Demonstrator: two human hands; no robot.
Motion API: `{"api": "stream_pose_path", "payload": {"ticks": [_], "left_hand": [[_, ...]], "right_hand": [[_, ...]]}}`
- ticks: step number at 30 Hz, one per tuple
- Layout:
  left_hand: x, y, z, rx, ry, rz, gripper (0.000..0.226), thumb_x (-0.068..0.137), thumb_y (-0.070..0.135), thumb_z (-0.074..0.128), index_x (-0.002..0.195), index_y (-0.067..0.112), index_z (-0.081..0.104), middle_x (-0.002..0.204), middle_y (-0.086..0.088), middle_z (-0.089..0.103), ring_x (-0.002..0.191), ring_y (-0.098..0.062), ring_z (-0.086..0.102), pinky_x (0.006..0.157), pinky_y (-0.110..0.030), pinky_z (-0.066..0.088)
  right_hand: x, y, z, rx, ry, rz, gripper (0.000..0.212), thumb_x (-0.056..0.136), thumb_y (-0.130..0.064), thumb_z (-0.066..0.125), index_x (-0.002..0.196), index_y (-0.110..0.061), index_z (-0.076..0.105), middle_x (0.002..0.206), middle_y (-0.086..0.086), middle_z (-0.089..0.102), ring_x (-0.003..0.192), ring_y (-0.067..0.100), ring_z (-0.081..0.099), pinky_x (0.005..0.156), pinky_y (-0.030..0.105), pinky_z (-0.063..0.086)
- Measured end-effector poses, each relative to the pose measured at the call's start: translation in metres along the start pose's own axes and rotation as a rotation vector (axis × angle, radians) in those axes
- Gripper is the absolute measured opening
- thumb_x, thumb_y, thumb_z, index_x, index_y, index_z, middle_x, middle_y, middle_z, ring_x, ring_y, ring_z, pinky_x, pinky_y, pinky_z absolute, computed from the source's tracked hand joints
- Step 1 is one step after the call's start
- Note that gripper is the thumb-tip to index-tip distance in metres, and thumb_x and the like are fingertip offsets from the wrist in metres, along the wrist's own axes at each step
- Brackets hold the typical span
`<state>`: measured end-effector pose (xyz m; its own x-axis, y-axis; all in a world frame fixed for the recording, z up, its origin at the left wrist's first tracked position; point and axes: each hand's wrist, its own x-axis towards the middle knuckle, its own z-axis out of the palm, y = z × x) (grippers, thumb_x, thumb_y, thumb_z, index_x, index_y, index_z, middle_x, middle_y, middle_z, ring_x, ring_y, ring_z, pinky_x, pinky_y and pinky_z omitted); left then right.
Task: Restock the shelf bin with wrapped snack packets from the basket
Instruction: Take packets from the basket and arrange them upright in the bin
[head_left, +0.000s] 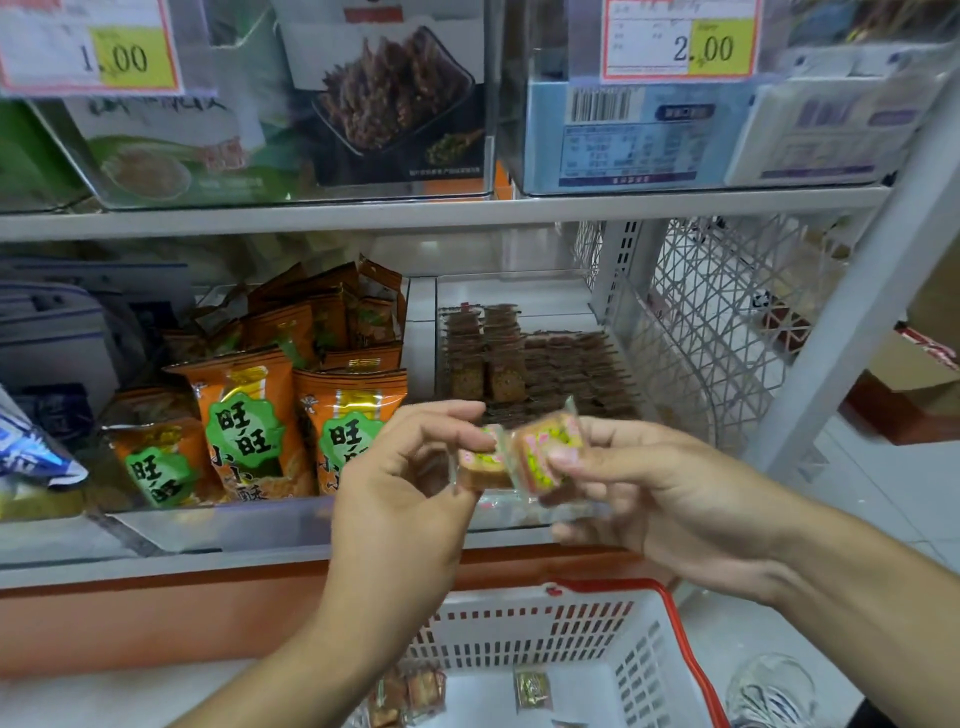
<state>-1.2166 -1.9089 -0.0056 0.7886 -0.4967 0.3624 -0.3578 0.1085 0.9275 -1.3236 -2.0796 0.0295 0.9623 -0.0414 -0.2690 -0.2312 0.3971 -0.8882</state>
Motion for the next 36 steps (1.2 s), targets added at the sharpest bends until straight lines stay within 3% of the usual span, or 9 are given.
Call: {"api": "stream_pose_path", "payload": {"ticks": [2,6,10,14,19,24,27,32,36], "left_hand": [[-0.004,0.001,0.003,-0.104,-0.028,-0.001,0.046,0.079,-0.019,0.075,0.098,0.023,0.072,0.107,0.007,0.075,0.106,-0.011,0.071,0.085,-0.017,0.056],[-0.006,0.002,0.005,-0.176,-0.062,-0.082,0.065,0.076,-0.017,0.08,0.112,0.036,0.067,0.108,0.006,0.074,0.109,-0.014,0.071,0.089,-0.021,0.057],[-0.002,0.002,0.001,-0.271,-0.185,-0.162,0.063,0.075,0.004,0.082,0.128,0.03,0.059,0.122,0.003,0.074,0.117,-0.017,0.069,0.096,-0.021,0.053],[0.001,0.006,0.005,-0.526,-0.188,-0.34,0.045,0.072,0.026,0.085,0.116,0.032,0.075,0.124,-0.002,0.075,0.119,-0.016,0.069,0.089,-0.017,0.054],[0.004,0.009,0.006,-0.444,-0.148,-0.491,0.04,0.085,0.059,0.067,0.107,0.029,0.081,0.111,-0.006,0.079,0.104,-0.015,0.074,0.083,-0.027,0.06],[0.0,0.007,0.012,-0.492,-0.152,-0.679,0.045,0.085,0.055,0.057,0.094,0.02,0.084,0.1,-0.013,0.079,0.082,-0.014,0.075,0.063,-0.025,0.06],[-0.001,0.004,0.011,-0.521,-0.189,-0.721,0.046,0.087,0.056,0.059,0.1,0.018,0.082,0.105,-0.016,0.078,0.082,-0.014,0.071,0.061,-0.024,0.059],[-0.002,0.004,0.013,-0.508,-0.161,-0.731,0.041,0.093,0.05,0.059,0.103,0.016,0.079,0.098,-0.011,0.076,0.075,-0.012,0.067,0.06,-0.024,0.057],[-0.004,-0.002,0.009,-0.157,0.03,-0.495,0.023,0.093,0.048,0.063,0.105,0.03,0.07,0.099,0.008,0.077,0.095,-0.01,0.073,0.075,-0.028,0.054]], "right_hand": [[0.0,0.003,0.007,0.056,-0.003,0.038,0.053,0.085,-0.018,0.071,0.131,0.003,0.056,0.074,-0.004,0.073,0.073,0.006,0.072,0.083,0.037,0.061],[0.003,0.008,0.011,0.247,0.074,0.037,0.041,0.08,-0.011,0.069,0.118,0.006,0.067,0.105,0.019,0.074,0.087,0.027,0.076,0.076,0.041,0.062],[0.007,0.007,0.012,0.279,0.155,-0.041,0.033,0.077,-0.014,0.07,0.106,0.0,0.076,0.109,0.021,0.074,0.095,0.029,0.075,0.076,0.036,0.062],[0.007,0.006,0.01,0.402,0.111,-0.001,0.043,0.081,-0.018,0.071,0.118,0.003,0.071,0.114,0.02,0.073,0.095,0.029,0.075,0.074,0.034,0.062],[0.009,0.012,0.0,-0.186,0.182,-0.096,0.038,0.081,-0.042,0.075,0.115,-0.024,0.074,0.113,0.002,0.075,0.096,0.014,0.071,0.078,0.034,0.059],[0.015,0.019,-0.007,-0.873,0.266,-0.383,0.054,0.079,-0.053,0.074,0.131,-0.044,0.064,0.109,-0.015,0.066,0.107,0.002,0.065,0.098,0.031,0.05],[0.016,0.022,-0.007,-0.956,0.23,-0.347,0.055,0.083,-0.051,0.075,0.134,-0.042,0.061,0.114,-0.019,0.066,0.113,-0.002,0.061,0.105,0.036,0.046],[0.019,0.01,-0.006,-0.86,0.13,-0.315,0.033,0.081,-0.028,0.084,0.111,-0.03,0.071,0.108,-0.01,0.074,0.104,0.006,0.068,0.095,0.032,0.051],[0.037,-0.004,-0.011,-0.745,0.228,-0.283,0.032,0.075,-0.018,0.089,0.102,-0.021,0.071,0.098,0.001,0.077,0.09,0.023,0.072,0.093,0.043,0.058]]}}
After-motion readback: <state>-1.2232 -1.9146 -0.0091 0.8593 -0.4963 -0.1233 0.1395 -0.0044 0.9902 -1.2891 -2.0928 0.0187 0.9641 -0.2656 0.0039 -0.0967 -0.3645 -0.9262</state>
